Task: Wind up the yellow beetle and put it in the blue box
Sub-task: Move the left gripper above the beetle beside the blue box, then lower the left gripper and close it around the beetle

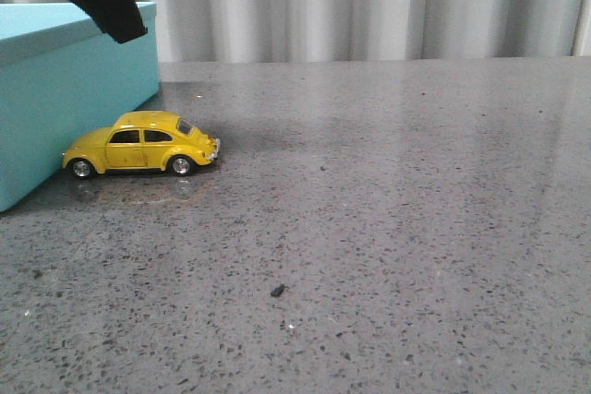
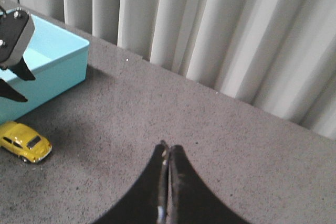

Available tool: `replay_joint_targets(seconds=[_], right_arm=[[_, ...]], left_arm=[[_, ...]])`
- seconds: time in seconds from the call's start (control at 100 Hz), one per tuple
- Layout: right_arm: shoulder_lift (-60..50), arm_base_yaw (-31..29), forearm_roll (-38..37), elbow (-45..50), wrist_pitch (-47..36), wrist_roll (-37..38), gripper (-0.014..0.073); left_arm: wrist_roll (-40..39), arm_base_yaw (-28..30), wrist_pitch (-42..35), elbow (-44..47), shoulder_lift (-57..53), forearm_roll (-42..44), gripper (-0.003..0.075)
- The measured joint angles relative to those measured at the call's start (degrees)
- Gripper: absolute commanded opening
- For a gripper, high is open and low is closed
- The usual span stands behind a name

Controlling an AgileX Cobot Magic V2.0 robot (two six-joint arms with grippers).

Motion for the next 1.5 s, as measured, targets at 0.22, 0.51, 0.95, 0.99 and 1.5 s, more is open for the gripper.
replay_joint_targets(seconds=[0.22, 0.51, 0.95, 0.99, 1.5], right_arm=[[0.0, 0.0, -0.1, 1.8, -0.4, 0.0, -0.0052], [0.0, 0.0, -0.4, 2.0, -2.7, 0.0, -0.0052], [0.0, 0.0, -0.9, 2.0, -2.9, 0.0, -0.0052], [0.0, 0.0, -0.9, 2.0, -2.9, 0.0, -0.0052], [0.0, 0.0, -0.9, 2.0, -2.9, 0.0, -0.0052]], left_arm=[[8.0, 0.5, 1.1, -0.7, 0.7, -6.2, 0.0483], [21.2, 0.5, 5.1, -0.8, 2.5, -12.8, 0.048], [22.1, 0.5, 5.4, -0.8, 8.8, -14.6, 0.048], [22.1, 0.5, 5.4, -0.8, 9.2, -14.6, 0.048], [22.2, 0.5, 5.3, 0.3, 11.2, -15.7, 0.0326]])
